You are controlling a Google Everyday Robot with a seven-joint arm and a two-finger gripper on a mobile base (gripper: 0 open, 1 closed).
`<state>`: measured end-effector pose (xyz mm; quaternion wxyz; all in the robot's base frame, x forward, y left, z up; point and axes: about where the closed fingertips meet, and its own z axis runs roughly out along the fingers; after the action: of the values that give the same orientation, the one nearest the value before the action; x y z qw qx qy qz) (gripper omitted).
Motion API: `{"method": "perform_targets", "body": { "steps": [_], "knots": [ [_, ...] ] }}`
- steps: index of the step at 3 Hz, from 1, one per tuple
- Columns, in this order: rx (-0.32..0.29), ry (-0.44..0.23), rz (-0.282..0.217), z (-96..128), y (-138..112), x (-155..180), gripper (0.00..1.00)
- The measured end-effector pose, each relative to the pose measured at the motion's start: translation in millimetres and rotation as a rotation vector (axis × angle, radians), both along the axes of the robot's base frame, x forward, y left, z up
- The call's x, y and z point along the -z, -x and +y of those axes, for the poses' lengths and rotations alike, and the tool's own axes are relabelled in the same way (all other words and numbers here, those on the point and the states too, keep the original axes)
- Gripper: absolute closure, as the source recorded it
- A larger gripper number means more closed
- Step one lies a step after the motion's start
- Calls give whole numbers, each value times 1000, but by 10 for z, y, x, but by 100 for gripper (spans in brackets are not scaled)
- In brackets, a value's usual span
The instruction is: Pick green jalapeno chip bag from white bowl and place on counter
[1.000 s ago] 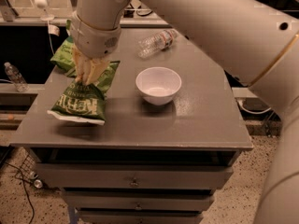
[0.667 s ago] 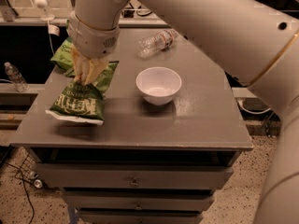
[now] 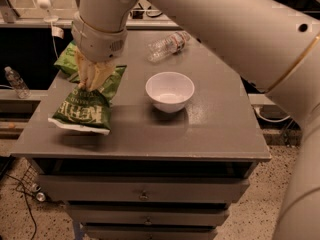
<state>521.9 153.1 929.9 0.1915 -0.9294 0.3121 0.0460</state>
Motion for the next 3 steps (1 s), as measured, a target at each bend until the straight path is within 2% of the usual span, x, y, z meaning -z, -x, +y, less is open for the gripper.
{"method": "perform_targets", "body": {
  "steps": [1,2,3],
  "knots": [
    [-1,-3,-4,17,4,-5,7],
    [-1,-4,-5,22,6,-8,0],
    [139,38,18,-509,89,-127,0]
  ]
}}
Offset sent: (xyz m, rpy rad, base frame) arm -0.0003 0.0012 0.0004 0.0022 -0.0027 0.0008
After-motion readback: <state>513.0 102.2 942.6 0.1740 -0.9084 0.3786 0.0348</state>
